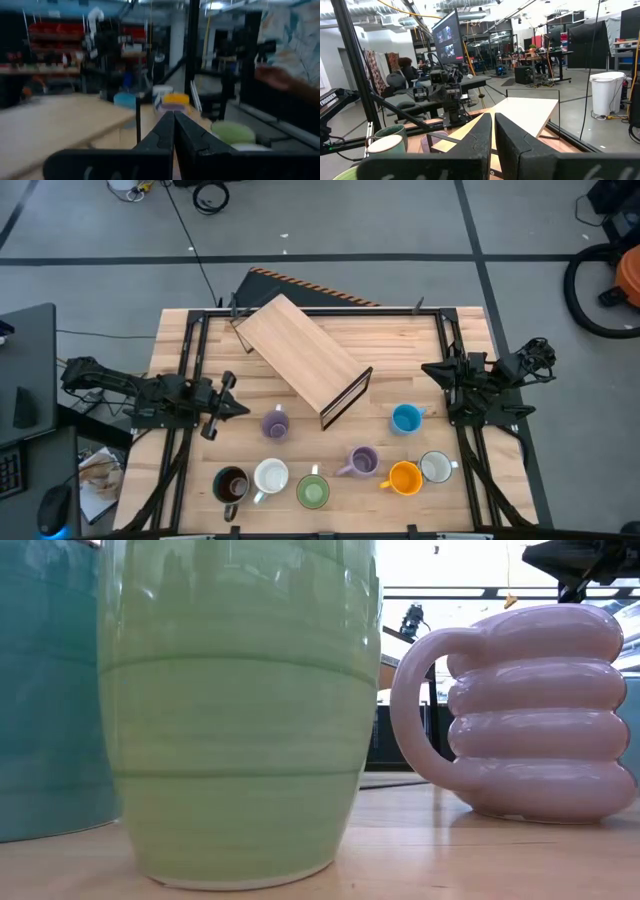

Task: Place coffee mugs
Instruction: Put the light blue mug on the shelf

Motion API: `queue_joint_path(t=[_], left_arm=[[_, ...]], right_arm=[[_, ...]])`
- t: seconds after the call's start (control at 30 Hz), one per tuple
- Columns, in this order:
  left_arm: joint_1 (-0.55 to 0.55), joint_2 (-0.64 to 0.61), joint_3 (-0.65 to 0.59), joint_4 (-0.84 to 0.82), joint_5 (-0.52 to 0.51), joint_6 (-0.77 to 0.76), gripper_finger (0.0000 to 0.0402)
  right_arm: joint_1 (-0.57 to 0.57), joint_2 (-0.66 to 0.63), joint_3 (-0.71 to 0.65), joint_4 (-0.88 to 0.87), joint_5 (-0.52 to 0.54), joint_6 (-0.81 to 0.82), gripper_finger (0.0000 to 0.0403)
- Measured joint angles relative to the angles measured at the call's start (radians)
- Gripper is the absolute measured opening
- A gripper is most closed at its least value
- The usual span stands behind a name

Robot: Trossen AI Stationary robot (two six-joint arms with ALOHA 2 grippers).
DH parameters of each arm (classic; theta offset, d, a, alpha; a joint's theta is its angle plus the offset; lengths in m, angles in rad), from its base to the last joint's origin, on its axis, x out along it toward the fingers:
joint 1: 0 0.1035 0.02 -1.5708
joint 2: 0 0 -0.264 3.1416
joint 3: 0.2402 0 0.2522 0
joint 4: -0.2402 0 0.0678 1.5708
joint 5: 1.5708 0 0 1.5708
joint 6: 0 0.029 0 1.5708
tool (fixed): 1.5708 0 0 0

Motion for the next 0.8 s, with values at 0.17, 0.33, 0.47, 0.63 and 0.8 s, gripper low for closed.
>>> queue_joint_path(t=[0.17, 0.33, 0.47, 0.63, 0.8], left_arm=[[0.0, 0.0, 0.0, 0.079, 0.0, -0.086, 0.0009], [0.0, 0.0, 0.0, 0.084, 0.0, -0.137, 0.0009], [0.0, 0.0, 0.0, 0.108, 0.0, -0.146, 0.0009], [0.0, 0.0, 0.0, 0.122, 0.0, -0.146, 0.0009], [0.0, 0.0, 0.0, 0.122, 0.0, -0.149, 0.0009]], right_arm=[[0.0, 0.0, 0.0, 0.0, 0.0, 0.0, 0.0026], [0.0, 0.0, 0.0, 0.027, 0.0, 0.0, 0.0026], [0.0, 0.0, 0.0, 0.071, 0.0, 0.0, 0.0026], [-0.001, 0.0, 0.0, 0.171, 0.028, -0.061, 0.0026], [-0.018, 0.002, 0.001, 0.314, 0.147, -0.163, 0.0026]])
